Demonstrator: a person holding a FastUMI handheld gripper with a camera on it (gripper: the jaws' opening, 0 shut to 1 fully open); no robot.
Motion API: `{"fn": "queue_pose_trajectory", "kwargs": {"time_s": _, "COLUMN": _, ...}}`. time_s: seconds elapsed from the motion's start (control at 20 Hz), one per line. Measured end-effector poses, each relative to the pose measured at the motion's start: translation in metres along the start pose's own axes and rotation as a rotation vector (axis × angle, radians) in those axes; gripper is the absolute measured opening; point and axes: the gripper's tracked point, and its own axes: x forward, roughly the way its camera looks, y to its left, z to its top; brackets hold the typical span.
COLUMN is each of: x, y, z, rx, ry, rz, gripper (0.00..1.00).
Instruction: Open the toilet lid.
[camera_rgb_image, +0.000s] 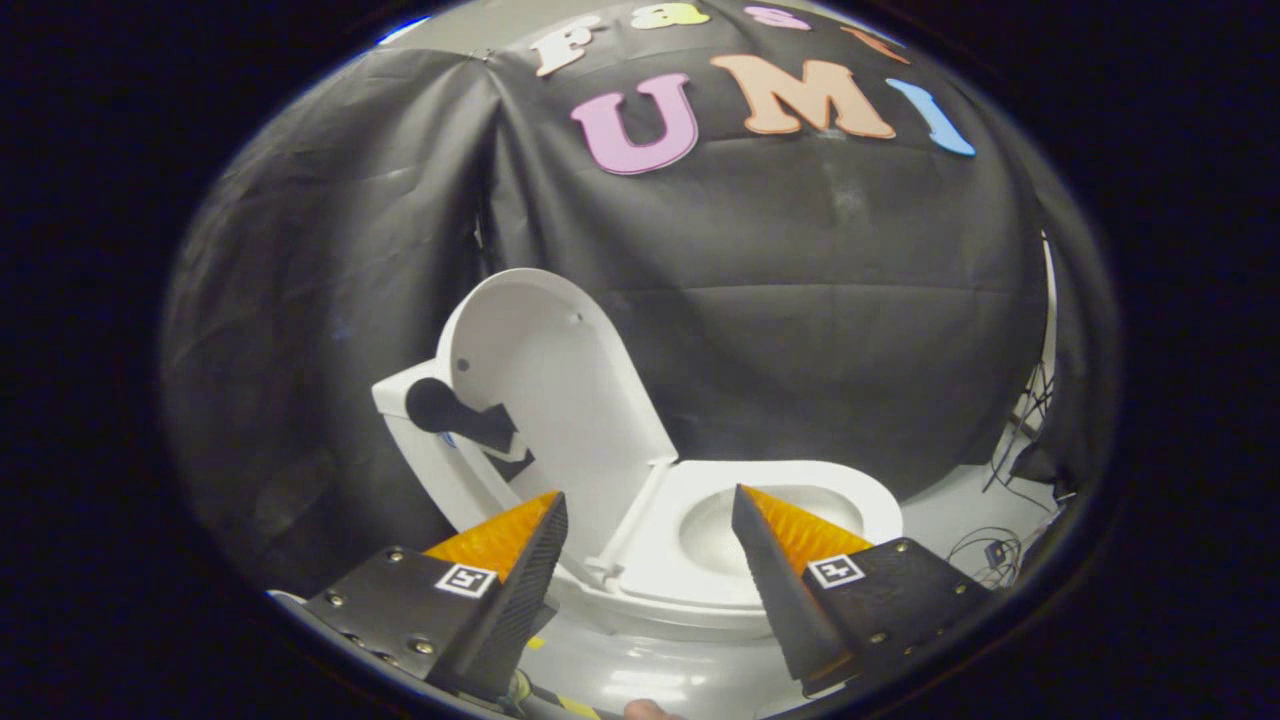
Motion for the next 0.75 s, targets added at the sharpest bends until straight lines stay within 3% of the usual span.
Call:
{"fn": "queue_pose_trajectory", "kwargs": {"time_s": 0.45, "x": -0.031, "y": -0.088, "z": 0.032, "rx": 0.068, "ry": -0.143, "rz": -0.162, "gripper": 0.99}}
{"fn": "queue_pose_trajectory", "kwargs": {"time_s": 0.6, "x": -0.039, "y": -0.124, "z": 0.026, "rx": 0.038, "ry": -0.139, "rz": -0.228, "gripper": 0.99}}
{"fn": "queue_pose_trajectory", "kwargs": {"time_s": 0.75, "x": -0.048, "y": -0.142, "z": 0.023, "rx": 0.042, "ry": -0.12, "rz": -0.243, "gripper": 0.99}}
